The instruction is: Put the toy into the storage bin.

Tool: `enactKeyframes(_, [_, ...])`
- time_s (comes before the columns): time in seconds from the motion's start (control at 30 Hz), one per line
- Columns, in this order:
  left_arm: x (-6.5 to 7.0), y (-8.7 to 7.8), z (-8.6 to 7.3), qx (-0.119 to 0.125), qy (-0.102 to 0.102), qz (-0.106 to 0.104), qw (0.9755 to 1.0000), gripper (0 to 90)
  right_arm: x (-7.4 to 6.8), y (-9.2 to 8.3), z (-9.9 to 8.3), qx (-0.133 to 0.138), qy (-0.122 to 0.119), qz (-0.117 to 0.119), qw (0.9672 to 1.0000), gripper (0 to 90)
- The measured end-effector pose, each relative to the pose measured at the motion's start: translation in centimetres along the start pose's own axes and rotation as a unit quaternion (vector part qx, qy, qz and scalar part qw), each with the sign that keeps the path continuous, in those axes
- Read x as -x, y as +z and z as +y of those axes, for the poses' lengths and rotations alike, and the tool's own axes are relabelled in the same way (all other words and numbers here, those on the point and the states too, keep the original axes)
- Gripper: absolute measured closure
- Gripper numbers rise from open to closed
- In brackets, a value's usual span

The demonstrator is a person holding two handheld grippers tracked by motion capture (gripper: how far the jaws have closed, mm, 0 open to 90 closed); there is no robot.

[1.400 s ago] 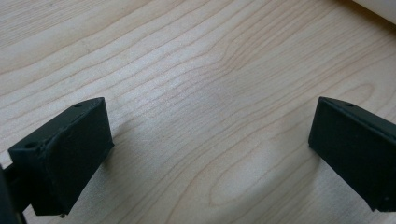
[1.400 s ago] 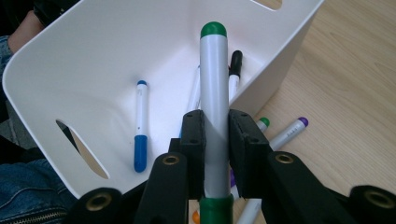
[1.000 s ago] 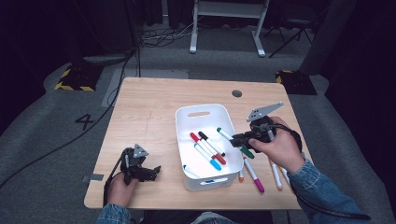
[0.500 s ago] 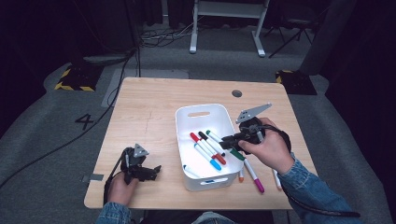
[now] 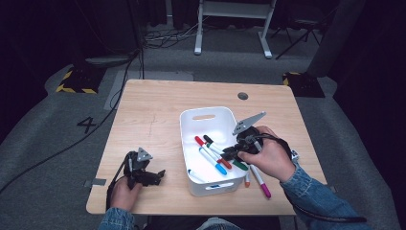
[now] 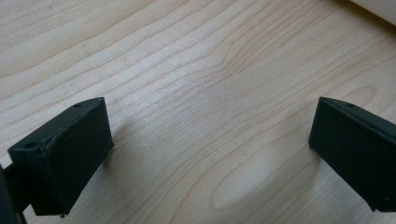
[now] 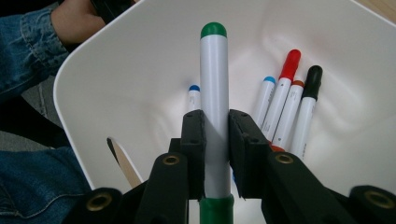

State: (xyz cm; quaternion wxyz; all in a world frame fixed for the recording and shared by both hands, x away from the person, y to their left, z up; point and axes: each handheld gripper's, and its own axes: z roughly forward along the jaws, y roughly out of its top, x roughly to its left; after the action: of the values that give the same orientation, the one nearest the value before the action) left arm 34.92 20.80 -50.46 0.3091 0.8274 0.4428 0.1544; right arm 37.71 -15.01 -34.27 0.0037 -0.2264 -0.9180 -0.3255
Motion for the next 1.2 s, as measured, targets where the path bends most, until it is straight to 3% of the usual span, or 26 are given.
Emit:
enactKeyframes(0.37, [0.0,0.0,0.0,0.001,0.000,0.001,1.0000,0.0,-0.2,2.7,-0.4,-0.037,-0.035,-0.001,0.9987,77.0])
enactKeyframes(0.63, [0.0,0.0,0.0,0.002,-0.001,0.001,1.0000,0.0,-0.9,4.5,-0.4,-0.079,-0.064,-0.022,0.9945,76.8])
enactKeyframes(0.67, [0.0,0.0,0.0,0.002,-0.001,0.001,1.0000,0.0,-0.9,4.7,-0.4,-0.084,-0.062,-0.023,0.9942,76.4])
enactKeyframes(0.7, [0.0,0.0,0.0,0.002,-0.001,0.001,1.0000,0.0,-0.9,4.9,-0.5,-0.088,-0.061,-0.017,0.9941,70.5])
enactKeyframes(0.73, [0.0,0.0,0.0,0.002,-0.001,0.001,1.0000,0.0,-0.9,5.0,-0.5,-0.086,-0.059,-0.017,0.9944,63.7])
enactKeyframes(0.8, [0.0,0.0,0.0,0.002,-0.001,0.001,1.0000,0.0,-0.9,5.0,-0.6,-0.039,-0.052,-0.021,0.9977,45.7])
enactKeyframes(0.83, [0.0,0.0,0.0,0.002,0.000,0.001,1.0000,0.0,-1.0,4.7,-0.6,-0.026,-0.045,-0.024,0.9984,42.8])
enactKeyframes(0.97, [0.0,0.0,0.0,0.002,-0.001,0.001,1.0000,0.0,-0.6,3.0,-0.5,0.010,-0.036,-0.035,0.9987,41.5])
enactKeyframes(1.2, [0.0,0.0,0.0,0.002,0.000,0.001,1.0000,0.0,0.5,0.2,-1.6,0.043,-0.017,-0.044,0.9979,41.2])
